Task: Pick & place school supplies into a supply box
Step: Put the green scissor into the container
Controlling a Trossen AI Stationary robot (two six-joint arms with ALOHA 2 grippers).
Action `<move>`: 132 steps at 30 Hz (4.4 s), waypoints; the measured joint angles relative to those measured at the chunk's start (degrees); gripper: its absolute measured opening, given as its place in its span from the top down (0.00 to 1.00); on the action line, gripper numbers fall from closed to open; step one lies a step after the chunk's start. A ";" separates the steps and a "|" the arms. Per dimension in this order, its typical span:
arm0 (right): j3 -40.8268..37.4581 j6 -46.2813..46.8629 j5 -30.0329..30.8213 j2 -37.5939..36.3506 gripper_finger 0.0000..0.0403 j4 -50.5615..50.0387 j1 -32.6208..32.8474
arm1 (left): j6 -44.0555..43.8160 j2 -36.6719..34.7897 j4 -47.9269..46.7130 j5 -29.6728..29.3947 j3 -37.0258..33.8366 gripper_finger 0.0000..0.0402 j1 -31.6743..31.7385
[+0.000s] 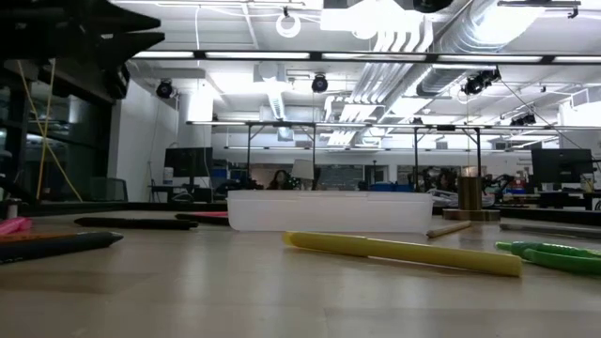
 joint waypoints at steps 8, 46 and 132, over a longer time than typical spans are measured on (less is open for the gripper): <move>0.00 -4.28 -6.51 5.45 0.87 8.92 -2.02 | -1.54 14.19 17.11 1.90 0.05 0.72 0.01; 0.00 -7.31 -9.10 9.73 0.87 3.49 -3.61 | -2.73 50.28 5.99 8.87 35.63 0.72 1.37; -0.02 -4.23 -7.40 9.71 0.87 -7.19 -8.43 | -11.64 57.43 -4.08 4.55 41.44 0.72 10.62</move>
